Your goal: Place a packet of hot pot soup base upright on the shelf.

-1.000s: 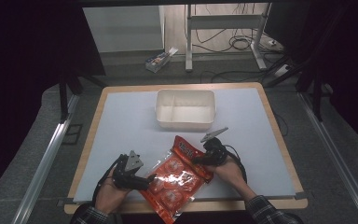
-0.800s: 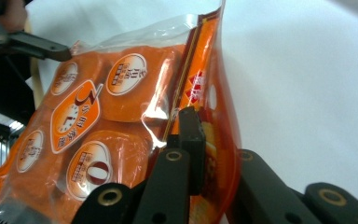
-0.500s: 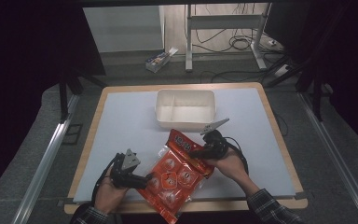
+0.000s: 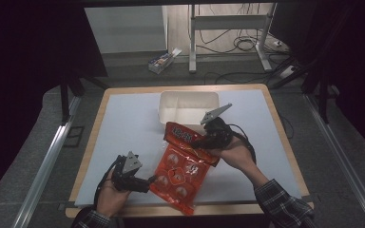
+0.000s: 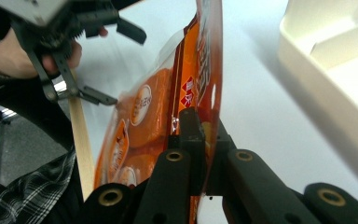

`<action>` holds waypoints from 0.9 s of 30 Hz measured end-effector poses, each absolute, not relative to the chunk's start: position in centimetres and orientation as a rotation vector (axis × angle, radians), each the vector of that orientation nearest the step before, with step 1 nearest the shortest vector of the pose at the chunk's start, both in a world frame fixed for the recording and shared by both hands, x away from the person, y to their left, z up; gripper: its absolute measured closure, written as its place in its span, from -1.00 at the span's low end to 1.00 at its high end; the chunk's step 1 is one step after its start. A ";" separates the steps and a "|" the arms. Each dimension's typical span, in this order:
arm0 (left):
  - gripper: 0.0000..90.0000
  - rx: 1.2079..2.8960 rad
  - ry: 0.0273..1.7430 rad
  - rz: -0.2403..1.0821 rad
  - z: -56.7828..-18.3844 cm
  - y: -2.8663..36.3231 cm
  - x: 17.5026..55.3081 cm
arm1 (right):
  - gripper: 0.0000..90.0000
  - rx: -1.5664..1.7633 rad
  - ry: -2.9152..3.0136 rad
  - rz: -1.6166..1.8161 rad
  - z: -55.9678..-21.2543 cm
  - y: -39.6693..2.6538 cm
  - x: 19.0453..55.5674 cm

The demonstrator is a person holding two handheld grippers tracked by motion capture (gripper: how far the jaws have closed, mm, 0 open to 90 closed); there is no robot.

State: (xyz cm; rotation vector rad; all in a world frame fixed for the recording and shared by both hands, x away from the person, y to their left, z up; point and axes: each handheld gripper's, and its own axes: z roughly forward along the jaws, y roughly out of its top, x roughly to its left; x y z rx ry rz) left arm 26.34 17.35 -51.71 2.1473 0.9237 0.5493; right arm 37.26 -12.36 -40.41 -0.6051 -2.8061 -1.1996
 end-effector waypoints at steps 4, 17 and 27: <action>-0.93 2.158 0.918 0.556 -51.8 17.2 26.3 | 0.98 -0.585 -2.822 -1.225 -38.4 -12.3 37.3; -0.93 2.144 0.911 0.547 -51.7 17.2 26.3 | 0.98 -0.559 -2.844 -1.315 -33.7 -12.7 37.6; -0.93 2.146 0.904 0.536 -51.7 17.1 26.4 | 0.98 -0.610 -2.908 -1.340 -31.6 -13.3 38.8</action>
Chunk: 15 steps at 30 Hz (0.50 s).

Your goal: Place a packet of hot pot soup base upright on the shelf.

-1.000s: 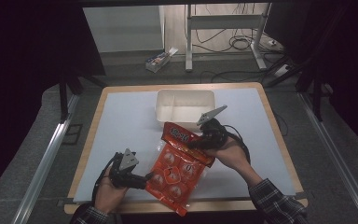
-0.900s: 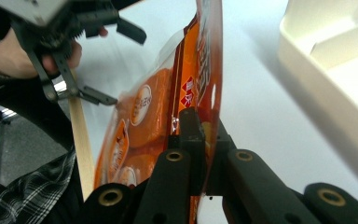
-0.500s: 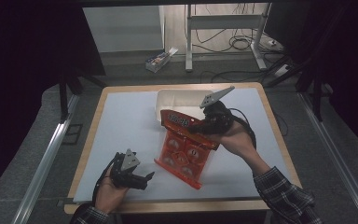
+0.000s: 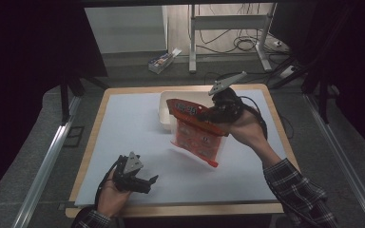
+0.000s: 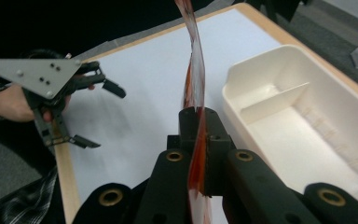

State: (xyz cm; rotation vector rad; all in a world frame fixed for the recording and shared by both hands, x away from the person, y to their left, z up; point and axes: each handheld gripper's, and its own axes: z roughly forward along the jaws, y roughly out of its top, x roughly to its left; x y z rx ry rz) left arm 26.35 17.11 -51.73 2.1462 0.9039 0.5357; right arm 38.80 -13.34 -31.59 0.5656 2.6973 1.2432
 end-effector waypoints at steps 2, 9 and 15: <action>-0.93 2.148 0.903 0.534 -51.7 17.1 26.4 | 0.98 0.578 2.685 1.253 -31.2 -13.6 39.2; -0.93 2.153 0.900 0.533 -51.8 17.1 26.4 | 0.98 0.603 2.656 1.267 -29.8 -13.9 40.3; -0.93 2.155 0.898 0.531 -51.8 17.0 26.4 | 0.98 0.628 2.617 1.261 -28.5 -13.9 41.7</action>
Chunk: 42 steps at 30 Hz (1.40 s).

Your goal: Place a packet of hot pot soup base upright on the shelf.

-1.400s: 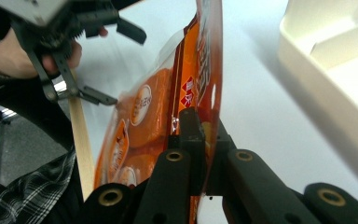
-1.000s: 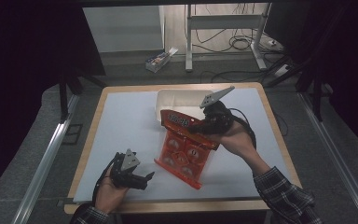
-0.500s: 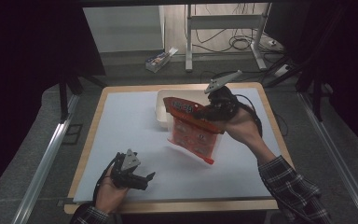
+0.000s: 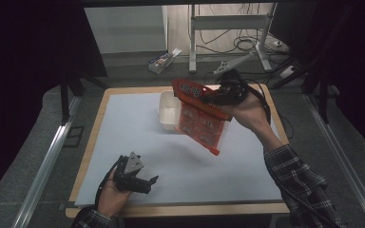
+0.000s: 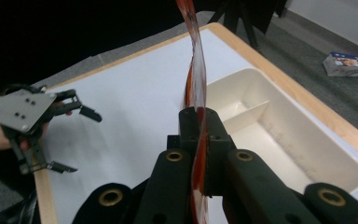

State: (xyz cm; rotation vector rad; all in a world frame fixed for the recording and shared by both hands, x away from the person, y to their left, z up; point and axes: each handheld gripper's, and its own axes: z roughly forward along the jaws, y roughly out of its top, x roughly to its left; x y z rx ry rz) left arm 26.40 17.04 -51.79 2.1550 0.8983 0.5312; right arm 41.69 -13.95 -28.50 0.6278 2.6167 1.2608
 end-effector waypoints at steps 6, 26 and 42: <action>-0.93 2.156 0.894 0.528 -51.8 17.0 26.4 | 0.98 0.652 2.592 1.252 -27.5 -14.0 43.3; -0.92 2.158 0.865 0.538 -51.8 16.7 26.3 | 0.98 0.708 2.539 1.209 -26.7 -13.3 48.7; -0.92 2.160 0.857 0.542 -51.9 16.7 26.2 | 0.98 0.732 2.514 1.170 -26.9 -12.1 52.9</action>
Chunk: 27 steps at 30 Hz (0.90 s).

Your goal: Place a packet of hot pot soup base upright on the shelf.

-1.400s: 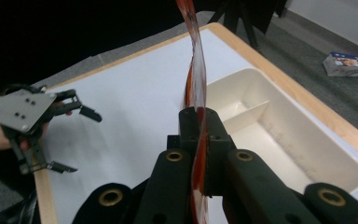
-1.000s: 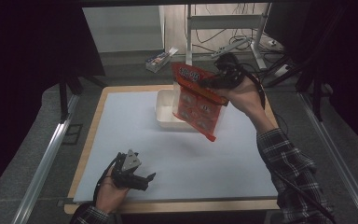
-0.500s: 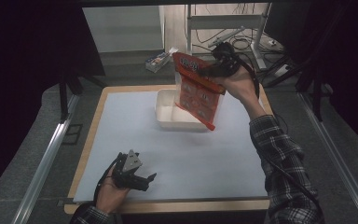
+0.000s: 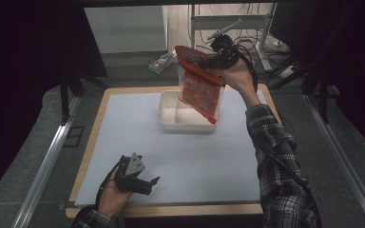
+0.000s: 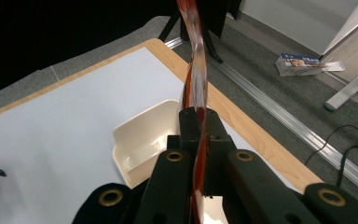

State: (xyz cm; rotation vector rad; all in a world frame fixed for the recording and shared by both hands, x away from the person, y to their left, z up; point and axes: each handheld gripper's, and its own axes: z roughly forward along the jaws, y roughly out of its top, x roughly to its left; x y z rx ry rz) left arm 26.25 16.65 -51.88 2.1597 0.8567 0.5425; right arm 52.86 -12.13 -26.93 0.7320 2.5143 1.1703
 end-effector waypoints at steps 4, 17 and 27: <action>-0.92 2.159 0.856 0.542 -51.9 16.7 26.3 | 0.98 0.731 2.514 1.151 -27.5 -11.9 53.7; -0.92 2.165 0.849 0.551 -51.9 16.6 26.3 | 0.98 0.801 2.547 1.131 -31.0 -11.4 55.6; -0.92 2.170 0.848 0.548 -52.0 16.6 26.3 | 0.97 0.828 2.557 1.172 -32.8 -11.4 56.0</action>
